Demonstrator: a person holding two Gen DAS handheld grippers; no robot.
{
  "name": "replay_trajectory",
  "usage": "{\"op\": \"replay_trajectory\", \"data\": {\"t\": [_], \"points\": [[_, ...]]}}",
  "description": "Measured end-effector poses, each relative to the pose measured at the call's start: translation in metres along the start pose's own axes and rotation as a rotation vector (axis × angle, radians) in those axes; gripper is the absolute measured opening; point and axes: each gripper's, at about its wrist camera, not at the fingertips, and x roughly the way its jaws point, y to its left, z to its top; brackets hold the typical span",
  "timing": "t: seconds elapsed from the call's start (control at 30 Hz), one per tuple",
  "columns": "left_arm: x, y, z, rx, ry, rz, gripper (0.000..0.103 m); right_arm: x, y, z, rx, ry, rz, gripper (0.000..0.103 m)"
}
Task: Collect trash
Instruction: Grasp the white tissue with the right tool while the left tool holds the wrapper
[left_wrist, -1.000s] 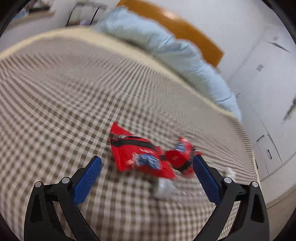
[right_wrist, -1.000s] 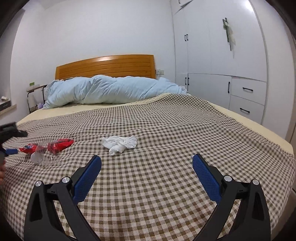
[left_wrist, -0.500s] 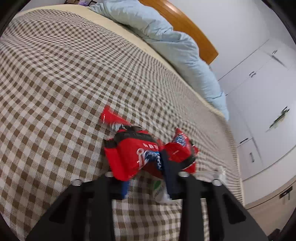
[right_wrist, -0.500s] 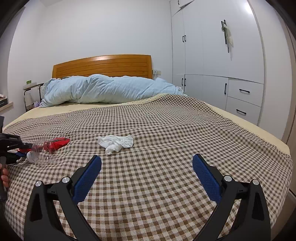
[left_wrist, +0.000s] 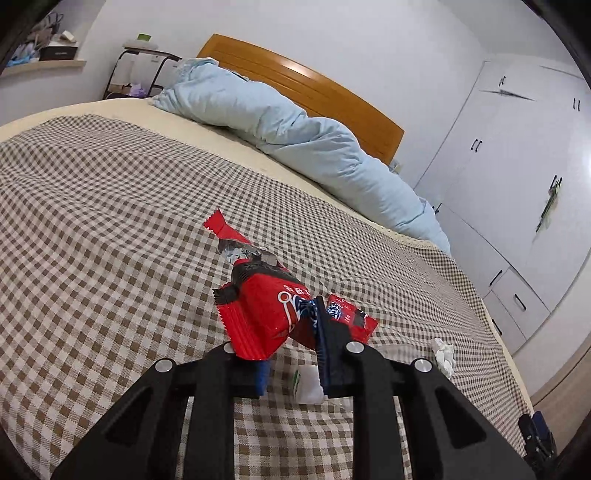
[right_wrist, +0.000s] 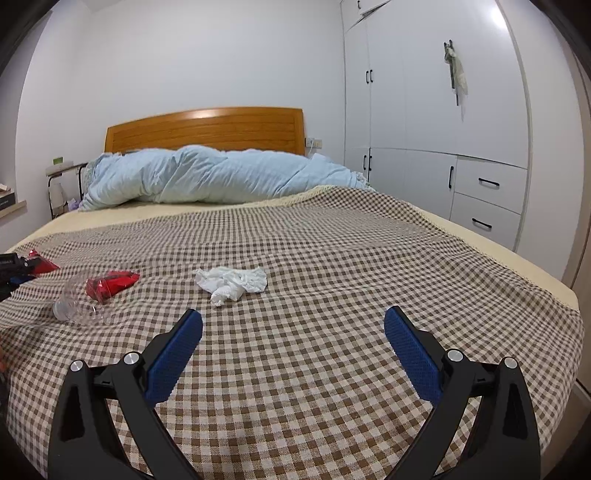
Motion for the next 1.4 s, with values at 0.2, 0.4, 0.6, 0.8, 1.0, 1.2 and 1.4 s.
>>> {"op": "replay_trajectory", "data": {"t": [0.2,0.4,0.6,0.8,1.0,1.2,1.4], "points": [[-0.002,-0.002,-0.005,0.01,-0.005,-0.017,0.018,0.035,0.017,0.009,-0.059,0.152,0.064,0.095],[0.004,-0.005,-0.004,0.022,0.0,-0.029,0.018,0.098,0.053,0.039,-0.076,0.248,0.114,0.095],[0.01,0.003,-0.002,0.001,0.017,-0.039,0.018,0.162,0.091,0.047,-0.227,0.34,0.025,0.095],[0.012,0.006,-0.002,-0.011,0.022,-0.036,0.018,0.197,0.091,0.029,-0.251,0.435,-0.015,0.095],[0.013,0.008,-0.002,-0.011,0.025,-0.037,0.018,0.193,0.077,0.033,-0.196,0.434,0.082,0.023],[0.016,0.006,-0.002,0.006,0.032,-0.04,0.018,0.176,0.082,0.037,-0.215,0.366,0.07,0.007],[0.016,0.001,-0.002,0.028,0.034,-0.046,0.018,0.143,0.077,0.043,-0.199,0.206,0.038,0.007]]}}
